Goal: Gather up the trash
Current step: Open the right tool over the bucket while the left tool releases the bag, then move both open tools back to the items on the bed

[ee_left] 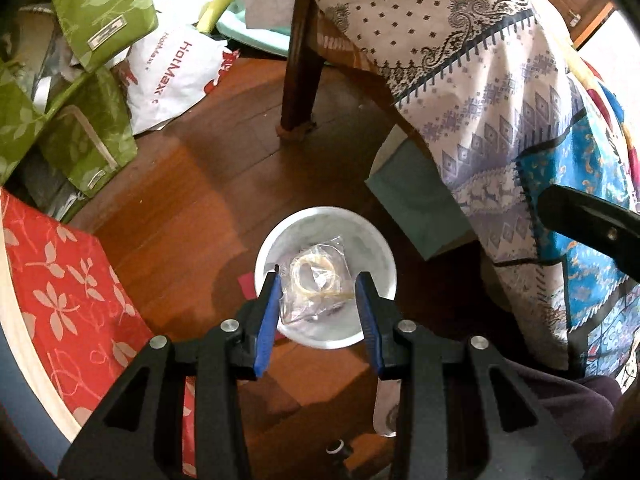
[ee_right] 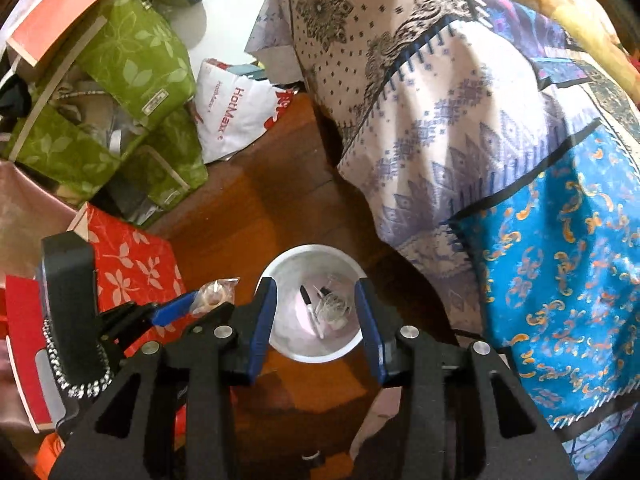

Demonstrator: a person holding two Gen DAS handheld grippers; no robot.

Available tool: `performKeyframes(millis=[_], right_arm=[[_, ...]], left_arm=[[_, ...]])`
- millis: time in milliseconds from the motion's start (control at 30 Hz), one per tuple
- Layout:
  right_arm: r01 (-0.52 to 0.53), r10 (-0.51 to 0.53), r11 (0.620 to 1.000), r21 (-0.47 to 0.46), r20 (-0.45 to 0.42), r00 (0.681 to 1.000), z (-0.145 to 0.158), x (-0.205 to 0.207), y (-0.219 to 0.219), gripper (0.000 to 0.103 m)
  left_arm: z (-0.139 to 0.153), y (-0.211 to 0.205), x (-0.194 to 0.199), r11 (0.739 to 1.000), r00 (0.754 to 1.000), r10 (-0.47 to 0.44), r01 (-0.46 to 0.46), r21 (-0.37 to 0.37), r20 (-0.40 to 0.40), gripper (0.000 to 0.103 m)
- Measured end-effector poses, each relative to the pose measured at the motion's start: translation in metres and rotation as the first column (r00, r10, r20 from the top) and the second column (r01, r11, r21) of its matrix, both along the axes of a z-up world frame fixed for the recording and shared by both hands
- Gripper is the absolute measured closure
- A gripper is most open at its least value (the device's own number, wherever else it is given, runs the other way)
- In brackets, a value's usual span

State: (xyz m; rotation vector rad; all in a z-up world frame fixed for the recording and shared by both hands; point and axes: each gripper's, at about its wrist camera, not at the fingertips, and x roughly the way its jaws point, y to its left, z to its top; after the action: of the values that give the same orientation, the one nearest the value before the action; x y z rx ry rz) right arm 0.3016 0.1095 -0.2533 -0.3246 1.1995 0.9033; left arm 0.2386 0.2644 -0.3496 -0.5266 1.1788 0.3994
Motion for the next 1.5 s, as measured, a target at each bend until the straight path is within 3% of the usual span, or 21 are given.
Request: performKeyframes(millis=[100, 200, 400, 600, 867, 1167, 1500], right_arm=[[0.005, -0.005, 1.0, 0.011, 0.019, 1.0, 0.007, 0.003, -0.008, 0.066], [0.01, -0.011, 1.0, 0.016, 0.038, 0.999, 0.015, 0.003, -0.017, 0.059], [0.023, -0.027, 0.999, 0.044, 0.089, 0.996, 0.033, -0.002, -0.036, 0.049], [0.032, -0.044, 0.996, 0.088, 0.143, 0.989, 0.056, -0.009, -0.057, 0.049], [0.092, -0.128, 0.98, 0.176, 0.203, 0.971, 0.097, -0.007, -0.107, 0.049], [0.213, -0.285, 0.941, 0.265, 0.273, 0.919, 0.141, 0.011, -0.186, 0.049], [0.369, -0.461, 0.877, 0.308, 0.32, 0.828, 0.16, 0.045, -0.279, 0.049]], left_arm=[[-0.001, 0.001, 0.007, 1.0, 1.0, -0.006, 0.006, 0.001, -0.027, 0.062], [-0.002, 0.001, 0.009, 1.0, 0.998, 0.005, -0.004, 0.016, -0.062, 0.061], [0.015, -0.006, 0.001, 1.0, 0.999, -0.005, 0.006, 0.027, -0.042, 0.061], [0.056, -0.023, -0.007, 0.997, 1.0, -0.02, 0.019, 0.078, 0.012, 0.061], [0.13, -0.061, -0.01, 0.986, 0.987, -0.067, 0.042, 0.161, 0.147, 0.061], [0.2, -0.121, 0.018, 0.97, 0.943, -0.178, 0.12, 0.212, 0.281, 0.061], [0.229, -0.198, 0.074, 0.933, 0.882, -0.33, 0.248, 0.262, 0.338, 0.056]])
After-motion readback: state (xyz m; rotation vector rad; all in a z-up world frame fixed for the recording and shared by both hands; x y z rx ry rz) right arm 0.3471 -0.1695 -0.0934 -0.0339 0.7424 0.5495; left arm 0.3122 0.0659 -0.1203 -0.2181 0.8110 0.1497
